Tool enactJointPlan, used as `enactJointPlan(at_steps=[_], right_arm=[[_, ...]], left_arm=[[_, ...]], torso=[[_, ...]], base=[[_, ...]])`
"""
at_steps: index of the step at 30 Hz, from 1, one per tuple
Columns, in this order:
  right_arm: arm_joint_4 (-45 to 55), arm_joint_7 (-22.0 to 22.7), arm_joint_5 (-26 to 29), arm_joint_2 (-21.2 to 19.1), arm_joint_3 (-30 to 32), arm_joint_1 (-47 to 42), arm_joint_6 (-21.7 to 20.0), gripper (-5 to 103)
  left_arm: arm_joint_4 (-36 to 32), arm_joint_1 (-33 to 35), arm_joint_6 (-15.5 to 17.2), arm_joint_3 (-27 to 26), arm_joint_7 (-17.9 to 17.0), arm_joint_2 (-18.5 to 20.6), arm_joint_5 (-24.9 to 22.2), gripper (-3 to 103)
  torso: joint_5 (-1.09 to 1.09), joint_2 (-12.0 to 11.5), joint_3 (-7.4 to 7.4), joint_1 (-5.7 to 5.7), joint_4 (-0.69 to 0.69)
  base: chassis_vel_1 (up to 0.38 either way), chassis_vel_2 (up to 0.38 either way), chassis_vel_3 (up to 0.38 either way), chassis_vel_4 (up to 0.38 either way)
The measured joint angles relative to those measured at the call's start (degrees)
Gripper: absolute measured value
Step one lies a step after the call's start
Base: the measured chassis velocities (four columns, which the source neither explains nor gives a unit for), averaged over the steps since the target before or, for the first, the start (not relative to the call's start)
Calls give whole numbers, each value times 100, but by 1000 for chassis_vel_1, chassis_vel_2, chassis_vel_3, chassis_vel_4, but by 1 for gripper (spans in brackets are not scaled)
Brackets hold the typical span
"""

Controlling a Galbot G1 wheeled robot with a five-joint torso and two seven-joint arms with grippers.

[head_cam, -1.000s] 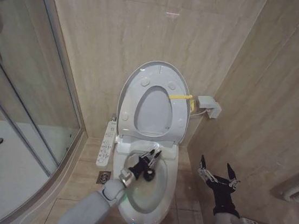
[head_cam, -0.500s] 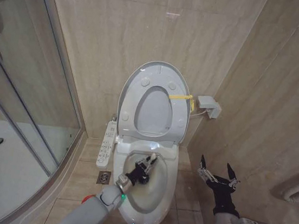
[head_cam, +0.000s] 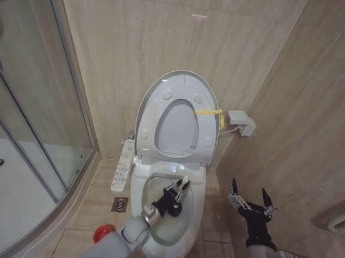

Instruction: Open the toilet lid, clean the toilet bowl with a toilet brush, close the toilet lid, and flush.

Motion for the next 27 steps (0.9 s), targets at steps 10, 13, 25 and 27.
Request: enactJointPlan(at_steps=[10,13,25,27], right_arm=[[0,0,0,0,0,0,0,100],[0,0,0,0,0,0,0,100],[0,0,0,0,0,0,0,100],[0,0,0,0,0,0,0,100]], left_arm=[[53,24,-12,-547,-36,219,33,20],[-218,62,-6,-726,-73,231,127,20],[-1886,678,316,-1189,-305,373,568,20],[-2068,734,399,-1201,-352,405,538,20]], torso=[[0,-1,2,1,0],[0,0,1,0,-3],[0,0,1,0,-1],[0,0,1,0,-1]], base=[[0,0,0,0],[0,0,0,0],[0,0,0,0],[0,0,0,0]])
